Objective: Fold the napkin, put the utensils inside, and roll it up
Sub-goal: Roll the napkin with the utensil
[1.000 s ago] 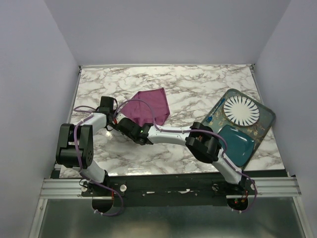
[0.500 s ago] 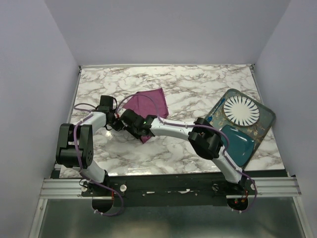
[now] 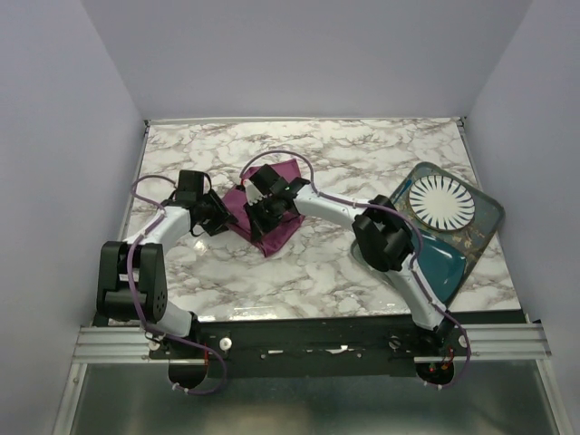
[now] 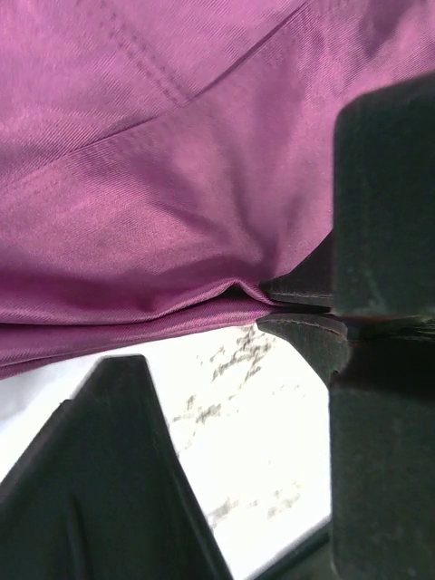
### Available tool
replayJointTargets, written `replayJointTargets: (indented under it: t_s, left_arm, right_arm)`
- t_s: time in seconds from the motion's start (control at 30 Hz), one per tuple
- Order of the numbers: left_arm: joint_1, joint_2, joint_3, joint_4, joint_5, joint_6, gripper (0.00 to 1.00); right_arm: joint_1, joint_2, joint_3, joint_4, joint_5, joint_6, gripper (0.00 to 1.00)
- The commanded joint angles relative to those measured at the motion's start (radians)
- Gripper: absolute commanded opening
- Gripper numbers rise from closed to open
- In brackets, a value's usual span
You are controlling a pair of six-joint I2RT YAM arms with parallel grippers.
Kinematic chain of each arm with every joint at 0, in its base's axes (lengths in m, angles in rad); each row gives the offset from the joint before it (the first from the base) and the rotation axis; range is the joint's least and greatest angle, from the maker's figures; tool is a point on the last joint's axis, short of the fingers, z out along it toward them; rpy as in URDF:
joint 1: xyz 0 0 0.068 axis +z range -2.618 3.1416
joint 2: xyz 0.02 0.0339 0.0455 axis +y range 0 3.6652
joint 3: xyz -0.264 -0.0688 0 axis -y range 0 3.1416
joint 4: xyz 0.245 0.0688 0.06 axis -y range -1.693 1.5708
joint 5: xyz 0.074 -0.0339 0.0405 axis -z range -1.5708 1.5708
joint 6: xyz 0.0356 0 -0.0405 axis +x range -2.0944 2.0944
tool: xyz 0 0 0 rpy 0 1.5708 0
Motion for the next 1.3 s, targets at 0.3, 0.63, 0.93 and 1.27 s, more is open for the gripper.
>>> replayJointTargets:
  t_s: [0.3,0.63,0.93,1.27]
  left_arm:
    - [-0.039,-0.043,-0.016,0.001,0.085,0.109,0.51]
    - [-0.053,0.025,-0.014,-0.030,0.013,-0.099,0.93]
    - [-0.080,0.156,0.043,0.004,0.001,-0.182,0.78]
    - [-0.080,0.184,0.040,0.019,-0.035,-0.141,0.36]
  right_arm:
    - [-0.120,0.155,0.085,-0.032,-0.442,0.138,0.00]
    - [-0.125,0.118,0.061,-0.013,-0.389,0.124,0.00]
    - [-0.123,0.075,0.042,0.011,-0.398,0.140,0.00]
    - [-0.122,0.057,0.035,0.018,-0.404,0.131,0.00]
